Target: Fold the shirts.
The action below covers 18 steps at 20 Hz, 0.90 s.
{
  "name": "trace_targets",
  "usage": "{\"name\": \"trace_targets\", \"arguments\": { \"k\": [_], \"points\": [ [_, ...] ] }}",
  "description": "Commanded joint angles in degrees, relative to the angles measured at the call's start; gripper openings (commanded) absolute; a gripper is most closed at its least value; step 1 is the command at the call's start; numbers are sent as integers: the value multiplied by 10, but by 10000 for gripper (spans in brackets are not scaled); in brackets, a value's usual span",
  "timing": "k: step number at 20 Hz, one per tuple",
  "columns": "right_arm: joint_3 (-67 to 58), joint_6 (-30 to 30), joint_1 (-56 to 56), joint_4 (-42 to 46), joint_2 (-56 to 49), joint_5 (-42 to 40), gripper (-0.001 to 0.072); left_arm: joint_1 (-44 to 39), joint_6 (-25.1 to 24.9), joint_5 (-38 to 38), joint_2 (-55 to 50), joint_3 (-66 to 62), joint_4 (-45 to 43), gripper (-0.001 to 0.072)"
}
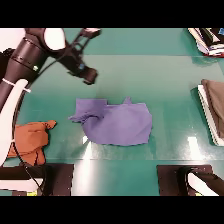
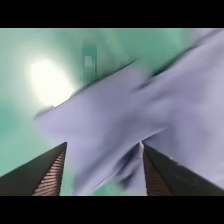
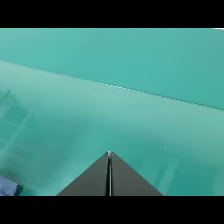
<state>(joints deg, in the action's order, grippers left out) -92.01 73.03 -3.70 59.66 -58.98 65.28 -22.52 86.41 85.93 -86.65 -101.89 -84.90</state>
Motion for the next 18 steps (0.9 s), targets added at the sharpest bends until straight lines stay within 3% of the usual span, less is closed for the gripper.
{"name": "trace_targets", "arguments": {
  "k": [1, 4, 10, 17, 18],
  "points": [
    [0, 0, 0, 0, 0, 6, 15, 109, 2, 32, -1, 87, 51, 543],
    [0, 0, 0, 0, 0, 5, 15, 147, -11, 5, 14, 201, 89, 543],
    [0, 0, 0, 0, 0, 5, 14, 147, -8, -109, 116, 418, 94, 543],
    [1, 0, 0, 1, 0, 18, 14, 147, -14, -211, 119, 502, 184, 541],
    [7, 0, 0, 2, 0, 24, 15, 147, -13, -217, 119, 501, 183, 490]
  ]
}}
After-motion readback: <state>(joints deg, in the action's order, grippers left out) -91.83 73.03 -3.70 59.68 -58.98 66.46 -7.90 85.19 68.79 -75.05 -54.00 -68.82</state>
